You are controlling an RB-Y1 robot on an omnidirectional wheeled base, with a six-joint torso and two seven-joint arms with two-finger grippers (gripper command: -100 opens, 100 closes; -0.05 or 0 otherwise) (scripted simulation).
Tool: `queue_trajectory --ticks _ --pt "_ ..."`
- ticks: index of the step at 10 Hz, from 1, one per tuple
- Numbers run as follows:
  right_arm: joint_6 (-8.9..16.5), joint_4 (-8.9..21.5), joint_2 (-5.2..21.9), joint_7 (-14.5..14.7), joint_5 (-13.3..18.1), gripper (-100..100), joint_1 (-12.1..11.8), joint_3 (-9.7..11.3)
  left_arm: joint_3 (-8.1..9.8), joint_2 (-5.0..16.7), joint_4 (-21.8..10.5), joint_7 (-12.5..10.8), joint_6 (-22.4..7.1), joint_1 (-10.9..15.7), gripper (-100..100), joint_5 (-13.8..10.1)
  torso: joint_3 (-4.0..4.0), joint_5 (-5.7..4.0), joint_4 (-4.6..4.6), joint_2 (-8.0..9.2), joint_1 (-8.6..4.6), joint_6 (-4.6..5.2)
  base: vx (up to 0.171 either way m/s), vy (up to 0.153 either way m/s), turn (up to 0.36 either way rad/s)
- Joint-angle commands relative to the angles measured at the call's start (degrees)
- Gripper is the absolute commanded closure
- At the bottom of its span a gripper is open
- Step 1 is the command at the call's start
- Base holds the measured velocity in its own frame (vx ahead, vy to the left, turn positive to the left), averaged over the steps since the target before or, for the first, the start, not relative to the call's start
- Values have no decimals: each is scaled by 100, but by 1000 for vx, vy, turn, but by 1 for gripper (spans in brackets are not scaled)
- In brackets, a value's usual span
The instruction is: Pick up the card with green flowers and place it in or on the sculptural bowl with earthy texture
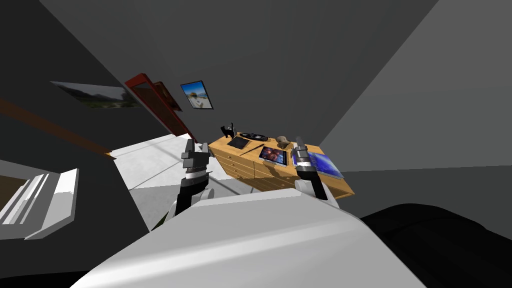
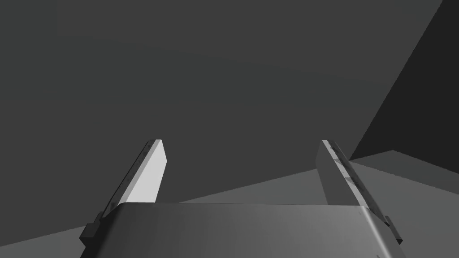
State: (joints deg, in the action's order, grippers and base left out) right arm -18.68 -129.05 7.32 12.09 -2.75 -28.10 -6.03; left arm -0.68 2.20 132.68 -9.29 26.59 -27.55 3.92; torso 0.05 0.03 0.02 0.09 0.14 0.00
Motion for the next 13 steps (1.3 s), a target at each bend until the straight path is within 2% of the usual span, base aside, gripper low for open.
queue_trajectory --ticks 1,10,13 --pt "93 172 93 164 111 -100 50 -175 0 0 0 0 0 0 0 0 0 0 0 0 0 0 -23 40 8" --pt "740 1212 210 1101 893 -100 299 -1078 0 0 0 0 0 0 0 0 -5 0 -2 -8 1 0 -11 41 16" --pt "926 1504 283 1307 1096 -100 376 -1247 0 0 0 0 0 0 0 0 -7 0 -3 -12 -3 0 9 35 14"
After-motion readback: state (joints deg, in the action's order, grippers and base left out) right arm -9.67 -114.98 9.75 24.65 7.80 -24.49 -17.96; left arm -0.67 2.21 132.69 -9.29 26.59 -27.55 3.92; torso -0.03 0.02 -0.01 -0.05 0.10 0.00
